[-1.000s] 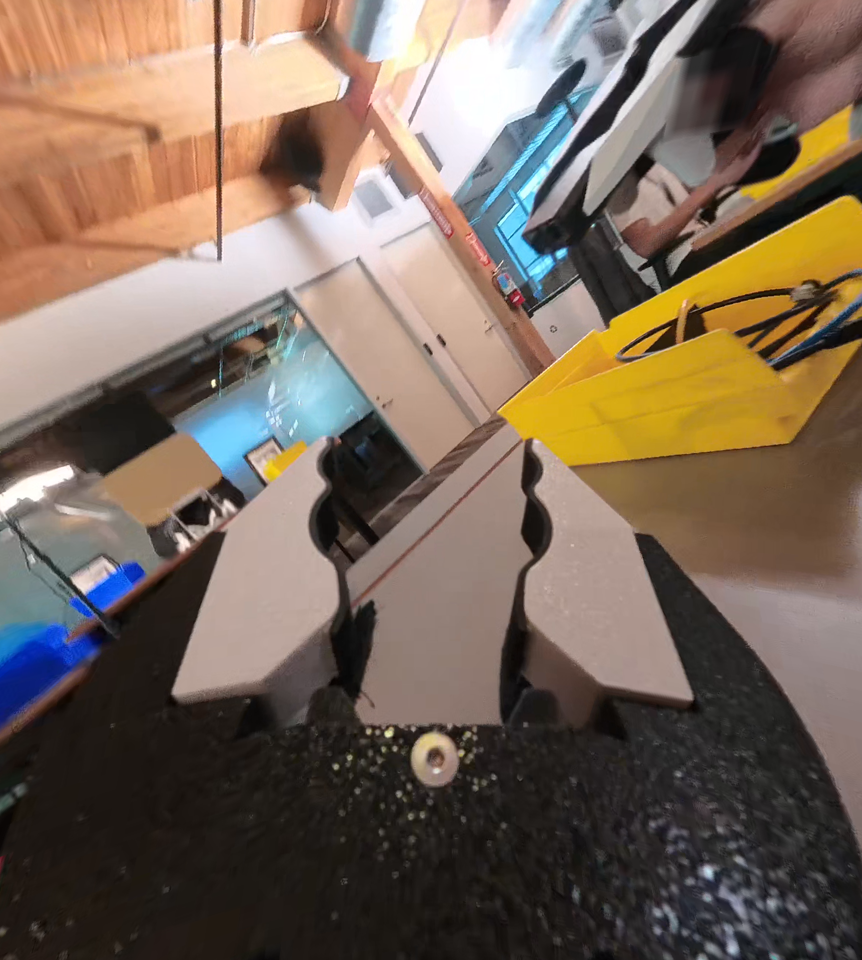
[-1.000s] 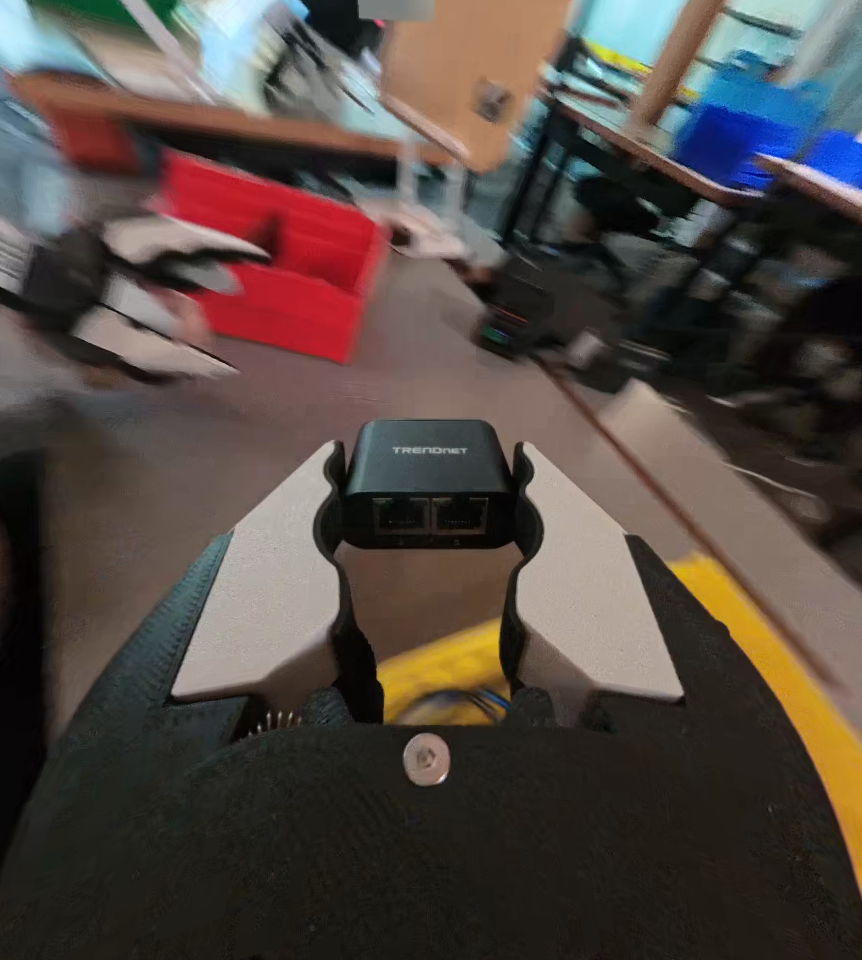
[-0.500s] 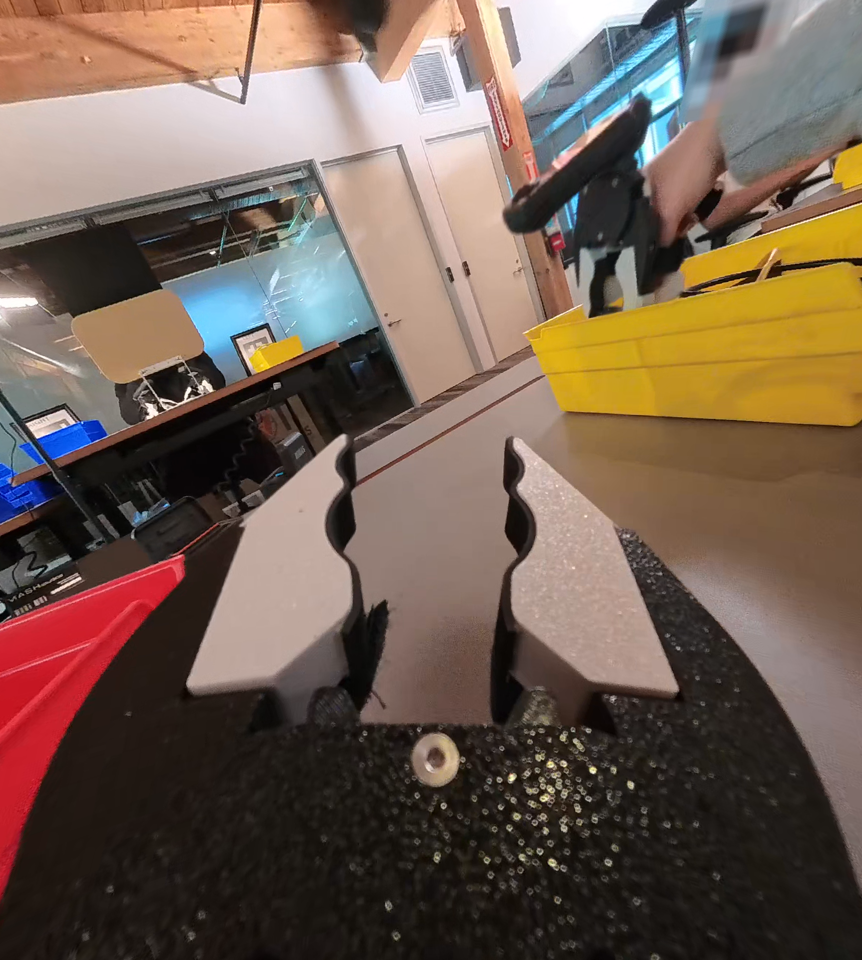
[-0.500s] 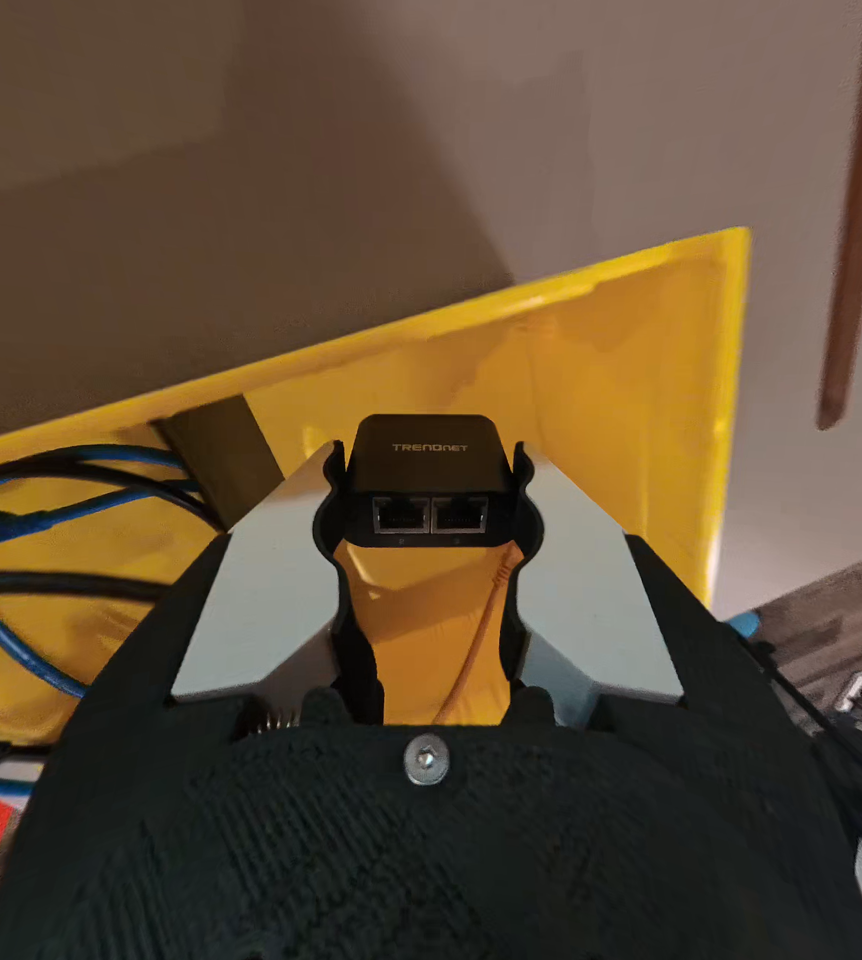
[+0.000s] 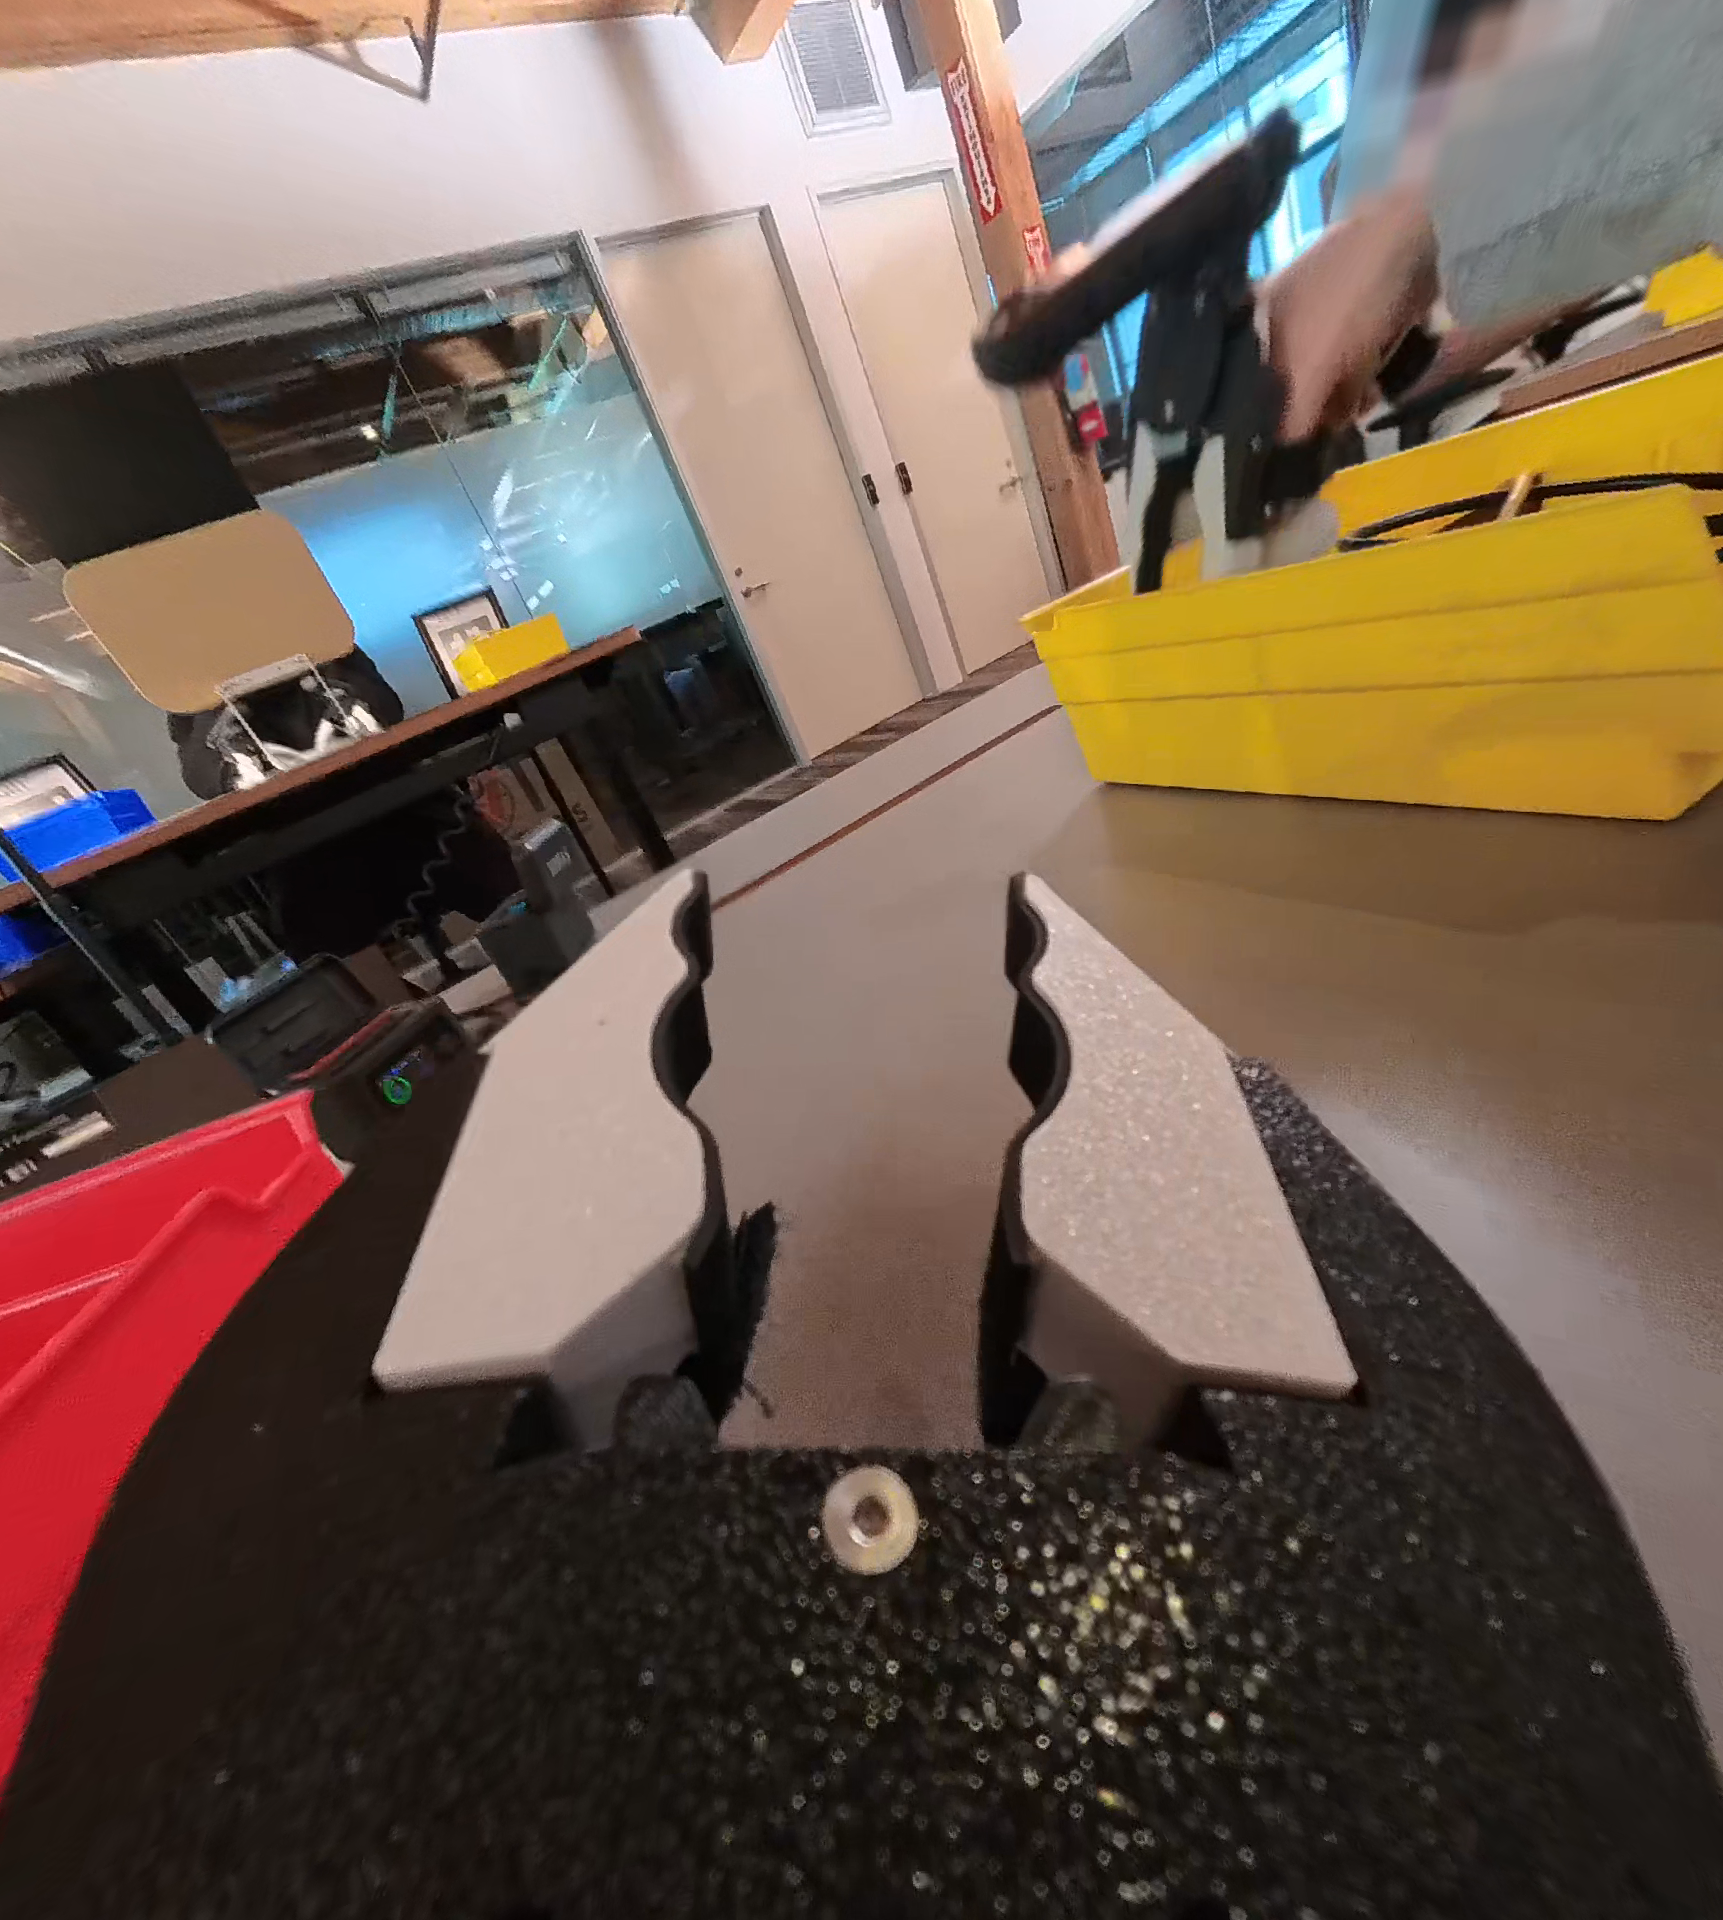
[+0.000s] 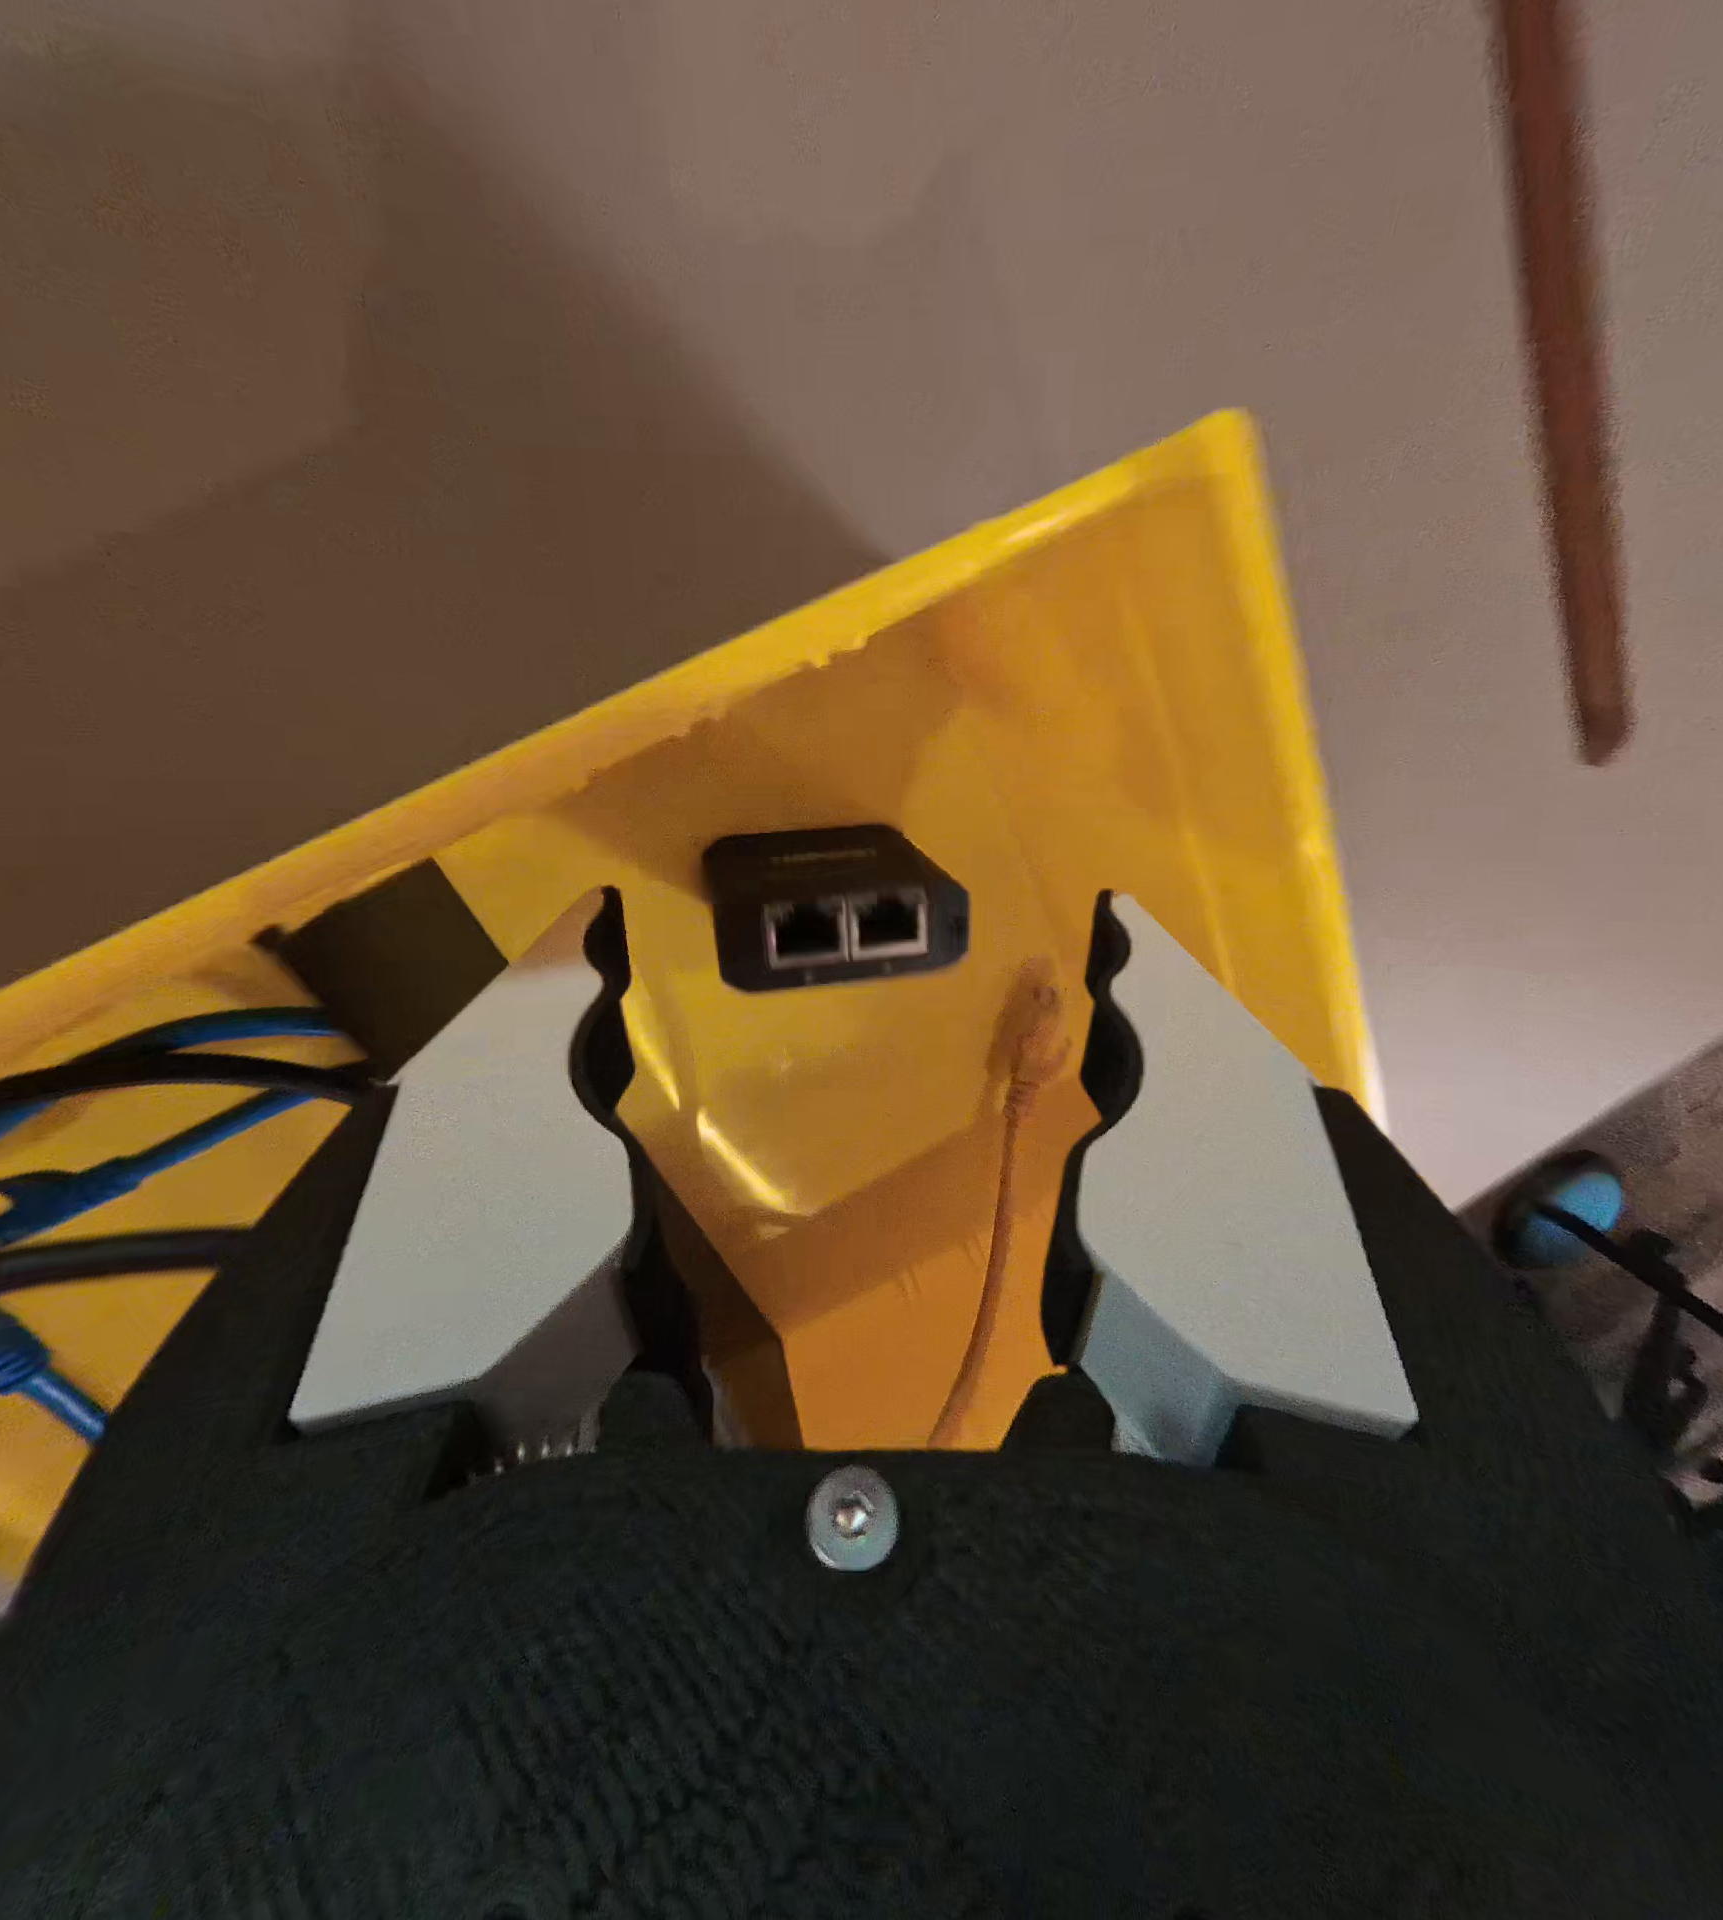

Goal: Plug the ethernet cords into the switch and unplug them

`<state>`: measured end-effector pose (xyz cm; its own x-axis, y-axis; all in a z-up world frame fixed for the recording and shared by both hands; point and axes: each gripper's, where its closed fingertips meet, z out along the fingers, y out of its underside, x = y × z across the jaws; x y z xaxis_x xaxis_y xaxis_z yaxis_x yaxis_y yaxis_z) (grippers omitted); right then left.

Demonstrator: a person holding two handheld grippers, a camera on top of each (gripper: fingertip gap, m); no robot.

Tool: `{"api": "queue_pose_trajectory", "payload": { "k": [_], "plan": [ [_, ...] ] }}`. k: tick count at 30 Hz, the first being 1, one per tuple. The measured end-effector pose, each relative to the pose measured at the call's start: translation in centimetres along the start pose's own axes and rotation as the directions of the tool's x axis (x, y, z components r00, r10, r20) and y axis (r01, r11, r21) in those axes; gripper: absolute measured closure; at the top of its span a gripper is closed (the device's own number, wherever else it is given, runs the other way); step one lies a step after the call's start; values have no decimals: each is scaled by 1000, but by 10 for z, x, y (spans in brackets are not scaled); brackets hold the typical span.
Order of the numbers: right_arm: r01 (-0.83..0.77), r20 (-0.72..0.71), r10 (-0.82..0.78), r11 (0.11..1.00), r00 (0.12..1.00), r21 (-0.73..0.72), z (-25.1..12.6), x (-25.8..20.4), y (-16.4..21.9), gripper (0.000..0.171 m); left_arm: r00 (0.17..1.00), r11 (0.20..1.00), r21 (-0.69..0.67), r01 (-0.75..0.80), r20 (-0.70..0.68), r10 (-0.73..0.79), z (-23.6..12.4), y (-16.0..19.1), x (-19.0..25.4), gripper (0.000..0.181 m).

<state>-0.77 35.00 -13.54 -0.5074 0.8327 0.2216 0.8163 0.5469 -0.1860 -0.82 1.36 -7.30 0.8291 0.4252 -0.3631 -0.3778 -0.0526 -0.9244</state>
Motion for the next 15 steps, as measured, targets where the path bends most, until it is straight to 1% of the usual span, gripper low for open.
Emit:
{"api": "queue_pose_trajectory", "payload": {
  "k": [2, 4, 6, 7, 9, 11, 13, 14, 15],
  "plan": [
    [-52, -63, 59, 992, 996, 115, -31, 7, -6, 76, 998, 998, -43, 44, -48, -46, 2, 4, 8, 123],
    [-113, -130, 156, 950, 979, 290, -69, 12, -12, 68, 996, 996, -65, 55, -66, -59, 3, 6, 12, 112],
    [-186, -147, 288, 856, 946, 483, -110, 9, -10, 57, 995, 996, -74, 57, -73, -63, 4, 6, 15, 101],
    [-222, -144, 360, 795, 922, 565, -128, 7, -4, 55, 995, 995, -85, 53, -81, -60, 4, 5, 17, 94],
    [-289, -120, 492, 672, 862, 682, -153, -2, 17, 49, 995, 993, -115, 39, -90, -50, 8, -1, 19, 75],
    [-354, -100, 609, 577, 787, 736, -160, -11, 49, 46, 996, 987, -159, 15, -89, -29, 10, -14, 16, 52],
    [-421, -92, 690, 536, 718, 732, -149, -23, 84, 42, 999, 971, -239, -27, -39, 18, 9, -25, 0, 29],
    [-458, -100, 722, 533, 685, 711, -140, -28, 103, 41, 999, 955, -294, -50, -2, 52, 5, -29, -13, 23],
    [-499, -106, 746, 537, 657, 680, -129, -34, 121, 42, 995, 934, -351, -74, 38, 93, -2, -31, -28, 24]
  ]
}}
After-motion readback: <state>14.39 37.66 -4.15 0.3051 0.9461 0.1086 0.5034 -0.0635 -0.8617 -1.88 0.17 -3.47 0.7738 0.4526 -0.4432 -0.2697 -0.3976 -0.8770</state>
